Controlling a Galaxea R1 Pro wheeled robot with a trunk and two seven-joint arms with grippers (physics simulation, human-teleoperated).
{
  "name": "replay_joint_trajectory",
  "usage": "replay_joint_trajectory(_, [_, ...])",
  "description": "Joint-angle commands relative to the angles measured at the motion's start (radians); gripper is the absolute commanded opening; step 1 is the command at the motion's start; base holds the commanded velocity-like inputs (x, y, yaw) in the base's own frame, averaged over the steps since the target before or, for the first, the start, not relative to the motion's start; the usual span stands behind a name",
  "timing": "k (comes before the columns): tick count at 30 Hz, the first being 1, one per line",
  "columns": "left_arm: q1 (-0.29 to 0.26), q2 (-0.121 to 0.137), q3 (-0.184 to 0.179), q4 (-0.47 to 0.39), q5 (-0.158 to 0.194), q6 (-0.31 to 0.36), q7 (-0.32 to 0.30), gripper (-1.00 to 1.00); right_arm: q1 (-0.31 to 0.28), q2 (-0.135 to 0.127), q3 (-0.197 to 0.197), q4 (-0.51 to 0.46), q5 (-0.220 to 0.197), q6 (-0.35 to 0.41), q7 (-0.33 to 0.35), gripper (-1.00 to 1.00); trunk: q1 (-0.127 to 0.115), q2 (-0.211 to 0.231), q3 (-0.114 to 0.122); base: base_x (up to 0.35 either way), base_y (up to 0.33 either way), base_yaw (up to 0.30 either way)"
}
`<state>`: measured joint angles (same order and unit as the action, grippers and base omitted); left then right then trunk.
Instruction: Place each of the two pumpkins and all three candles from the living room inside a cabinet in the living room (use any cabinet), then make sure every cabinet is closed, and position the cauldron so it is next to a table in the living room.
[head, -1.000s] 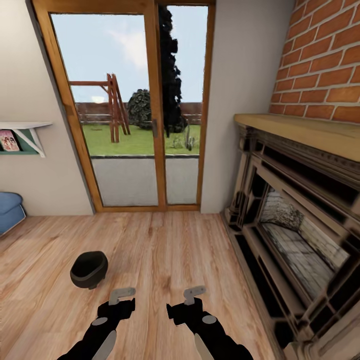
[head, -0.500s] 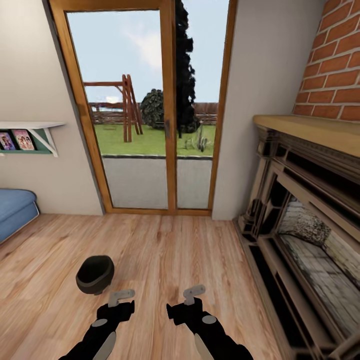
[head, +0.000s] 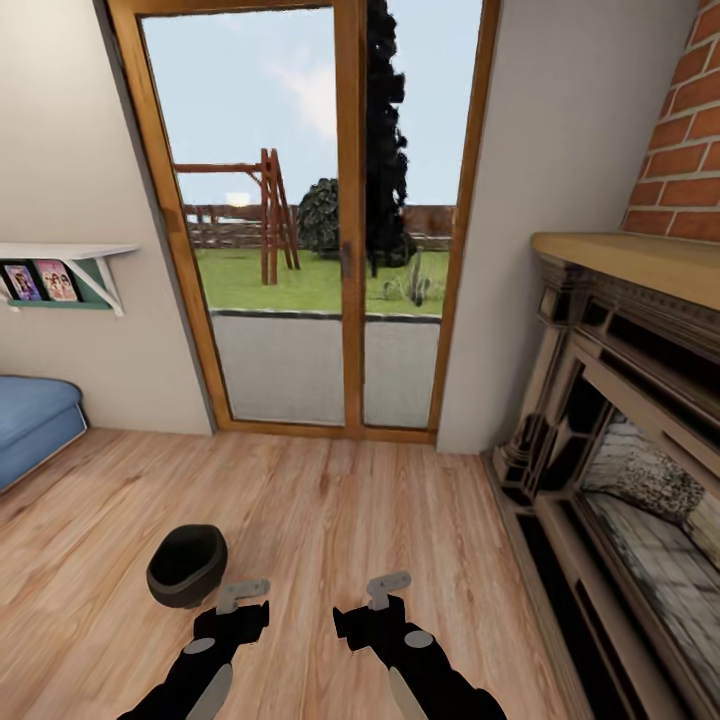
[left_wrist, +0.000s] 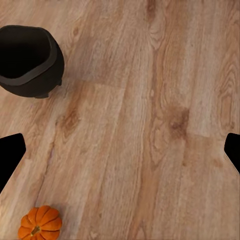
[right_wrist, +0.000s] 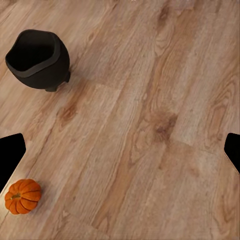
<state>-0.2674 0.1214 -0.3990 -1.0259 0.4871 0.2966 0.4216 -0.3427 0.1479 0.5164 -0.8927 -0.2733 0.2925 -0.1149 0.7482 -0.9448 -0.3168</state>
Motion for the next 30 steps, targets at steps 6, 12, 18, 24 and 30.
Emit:
replay_joint_trajectory(6, [-0.001, 0.001, -0.005, -0.002, 0.008, 0.002, 0.010, 1.00, -0.001, -0.001, 0.005, -0.002, -0.010, 0.004, -0.009, 1.00, 0.001, -0.001, -0.001, 0.278, -0.144, 0.021])
replay_joint_trajectory(12, [-0.001, 0.001, -0.006, -0.002, 0.008, 0.002, 0.011, 1.00, -0.001, -0.001, 0.005, -0.002, -0.010, 0.004, -0.009, 1.00, 0.001, -0.001, -0.001, 0.260, -0.194, 0.133])
replay_joint_trajectory(18, [-0.001, 0.001, -0.006, -0.002, 0.008, 0.002, 0.011, 1.00, -0.001, -0.001, 0.005, -0.002, -0.010, 0.004, -0.009, 1.00, 0.001, -0.001, -0.001, 0.266, -0.060, 0.247])
replay_joint_trajectory(24, [-0.001, 0.001, -0.006, -0.002, 0.008, 0.001, 0.011, 1.00, -0.001, -0.001, 0.005, -0.002, -0.010, 0.004, -0.009, 1.00, 0.001, -0.001, -0.001, 0.276, -0.029, 0.184])
replay_joint_trajectory(30, [-0.001, 0.001, -0.006, -0.002, 0.008, 0.001, 0.011, 1.00, -0.001, -0.001, 0.005, -0.002, -0.010, 0.004, -0.008, 1.00, 0.001, -0.001, -0.001, 0.277, -0.068, 0.032])
